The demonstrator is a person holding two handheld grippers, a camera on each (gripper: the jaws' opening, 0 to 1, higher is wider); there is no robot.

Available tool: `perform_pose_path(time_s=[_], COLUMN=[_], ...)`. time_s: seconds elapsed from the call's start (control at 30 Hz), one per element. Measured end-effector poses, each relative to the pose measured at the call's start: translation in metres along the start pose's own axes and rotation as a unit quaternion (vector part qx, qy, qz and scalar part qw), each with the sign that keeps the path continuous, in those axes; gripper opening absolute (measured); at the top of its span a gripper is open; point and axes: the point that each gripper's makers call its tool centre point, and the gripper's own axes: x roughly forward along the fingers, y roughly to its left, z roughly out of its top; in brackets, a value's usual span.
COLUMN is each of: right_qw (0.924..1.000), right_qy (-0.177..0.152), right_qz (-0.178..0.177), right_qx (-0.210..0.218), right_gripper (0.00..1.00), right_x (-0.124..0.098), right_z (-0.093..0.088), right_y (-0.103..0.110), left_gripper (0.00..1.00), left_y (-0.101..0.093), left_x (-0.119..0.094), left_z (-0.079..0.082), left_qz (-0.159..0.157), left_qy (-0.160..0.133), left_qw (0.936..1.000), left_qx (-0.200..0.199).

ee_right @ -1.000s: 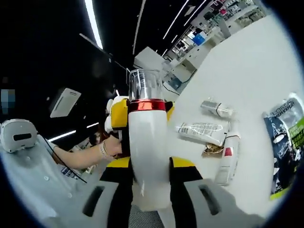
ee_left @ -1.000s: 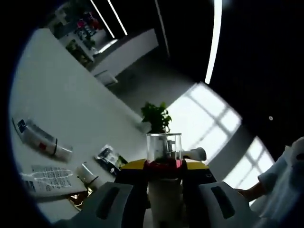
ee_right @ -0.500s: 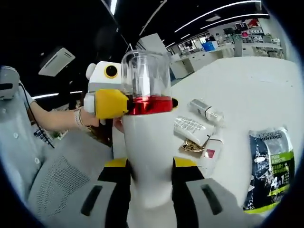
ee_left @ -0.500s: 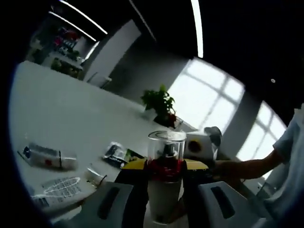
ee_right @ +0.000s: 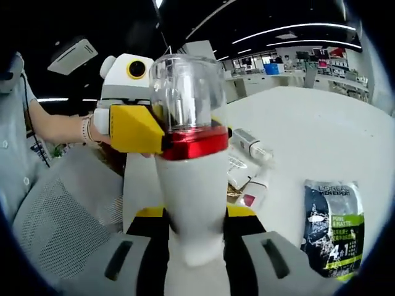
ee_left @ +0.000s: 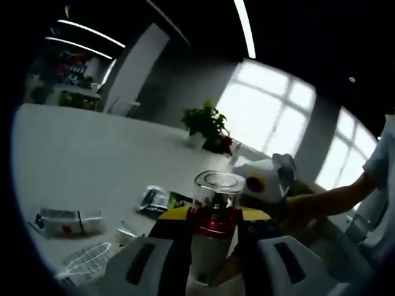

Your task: Arrange the skincare products in the storage area until every visible bottle or jar stands upright without overlapping.

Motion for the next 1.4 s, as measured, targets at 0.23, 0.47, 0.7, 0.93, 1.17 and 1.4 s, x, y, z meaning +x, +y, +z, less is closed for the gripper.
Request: perform_pose_path(time_s=[0.23,0.47,0.7,0.93,1.17,1.4], right_qw=[0.9994,0.9983,0.9950,0.9960,0.9950,0.9952], right_qy=[0.006,0.004,-0.009,-0.035,-0.037,-0.032], right_qz=[-0.025,-0.039,-0.036,-0.040,-0.041,-0.035], right_qx=[-0.024,-0.042,-0.092,-0.071,-0.084,-0.086], right_gripper=[0.33,0.33,0.33,0.33,0.33,0.34], right_x=[-0.003,-0.006,-0.010,-0.011,-0.012,-0.013], right_z=[-0.005,-0.004,-0.001,-0.001,-0.003,-0.005], right_y=[-0.013,-0.024,-0.034,-0.034,-0.028,-0.025], left_gripper=[0.24,0.25,0.25,0.25,0.25,0.26], left_y=[-0.001,0.001,-0.002,-0.001,-0.007,-0.011], left_x=[0.008,0.016,0.022,0.026,0.023,0.021], left_z=[-0.004,-0.001,-0.001,-0.001,-0.004,-0.007], left_qz=[-0.004,-0.003,0.006,0.002,-0.009,-0.003], left_qy=[0.013,0.014,0.017,0.017,0.019,0.007], left_qw=[0.9994,0.9988,0.9956,0.9951,0.9948,0.9948], left_qx=[0.031,0.047,0.092,0.097,0.100,0.102])
